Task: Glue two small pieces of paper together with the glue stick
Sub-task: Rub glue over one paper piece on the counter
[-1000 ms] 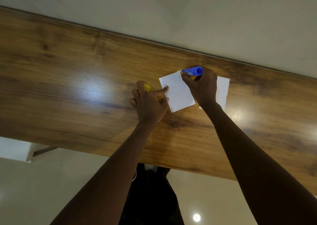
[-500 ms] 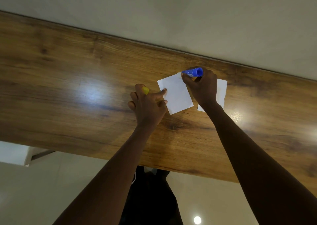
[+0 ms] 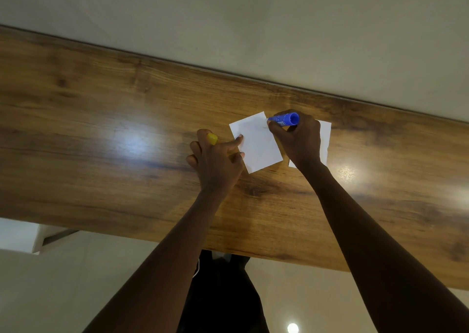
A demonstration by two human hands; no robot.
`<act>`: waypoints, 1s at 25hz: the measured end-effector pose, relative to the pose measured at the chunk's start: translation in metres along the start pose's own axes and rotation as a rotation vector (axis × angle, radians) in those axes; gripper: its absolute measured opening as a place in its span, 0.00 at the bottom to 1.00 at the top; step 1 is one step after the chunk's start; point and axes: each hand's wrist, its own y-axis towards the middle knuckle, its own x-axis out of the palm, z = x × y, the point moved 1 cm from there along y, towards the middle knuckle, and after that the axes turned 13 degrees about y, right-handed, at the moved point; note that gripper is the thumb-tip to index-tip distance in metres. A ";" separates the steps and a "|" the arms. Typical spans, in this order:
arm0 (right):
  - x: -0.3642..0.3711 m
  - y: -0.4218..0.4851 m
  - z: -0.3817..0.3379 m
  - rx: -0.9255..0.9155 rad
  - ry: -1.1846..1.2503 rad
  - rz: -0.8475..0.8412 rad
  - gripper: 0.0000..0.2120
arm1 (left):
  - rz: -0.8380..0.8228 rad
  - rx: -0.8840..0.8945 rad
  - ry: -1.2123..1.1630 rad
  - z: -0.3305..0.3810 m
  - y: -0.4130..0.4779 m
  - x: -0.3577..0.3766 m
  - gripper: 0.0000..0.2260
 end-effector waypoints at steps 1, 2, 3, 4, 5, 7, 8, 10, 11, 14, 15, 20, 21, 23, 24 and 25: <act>-0.001 -0.001 0.001 0.002 0.001 0.003 0.11 | 0.000 -0.002 -0.001 0.000 0.000 0.000 0.16; -0.003 -0.002 0.003 0.005 0.000 0.006 0.11 | -0.001 -0.003 -0.002 0.001 -0.001 0.000 0.16; -0.004 -0.003 0.004 0.008 -0.001 0.007 0.12 | -0.002 -0.004 -0.005 0.001 -0.001 0.000 0.16; -0.005 -0.004 0.005 0.013 -0.002 0.007 0.12 | -0.004 -0.005 -0.006 0.002 -0.001 -0.001 0.16; -0.006 -0.006 0.005 0.017 -0.002 0.006 0.12 | -0.006 -0.006 -0.004 0.002 -0.002 -0.001 0.16; -0.008 -0.009 0.006 0.018 -0.001 0.004 0.12 | -0.010 -0.002 0.004 0.002 -0.002 -0.001 0.16; -0.009 -0.010 0.007 0.017 0.001 0.002 0.11 | -0.013 0.000 0.005 0.002 -0.002 -0.001 0.16; -0.011 -0.013 0.007 0.020 0.012 -0.001 0.11 | -0.016 0.001 0.001 0.003 -0.002 -0.002 0.16; -0.012 -0.015 0.008 0.023 0.017 -0.003 0.11 | -0.014 0.002 0.000 0.003 -0.002 -0.002 0.16; -0.017 -0.019 0.010 0.023 0.013 -0.011 0.11 | -0.006 0.004 0.008 0.003 -0.001 -0.002 0.16; -0.018 -0.021 0.011 0.021 0.016 -0.014 0.10 | -0.004 0.003 0.010 0.003 -0.002 -0.002 0.16; -0.023 -0.034 0.017 0.038 0.023 -0.002 0.08 | -0.004 0.007 0.024 0.004 -0.001 -0.003 0.15; -0.024 -0.036 0.018 0.034 0.029 -0.002 0.08 | -0.005 0.009 0.028 0.004 -0.001 -0.004 0.15; -0.026 -0.040 0.019 0.027 0.032 -0.004 0.07 | -0.006 0.012 0.023 0.003 -0.001 -0.004 0.15; -0.027 -0.042 0.020 0.029 0.035 -0.002 0.07 | -0.006 0.014 0.023 0.003 -0.001 -0.004 0.15; -0.028 -0.043 0.020 0.034 0.039 0.002 0.07 | -0.006 0.016 0.029 0.003 -0.001 -0.004 0.15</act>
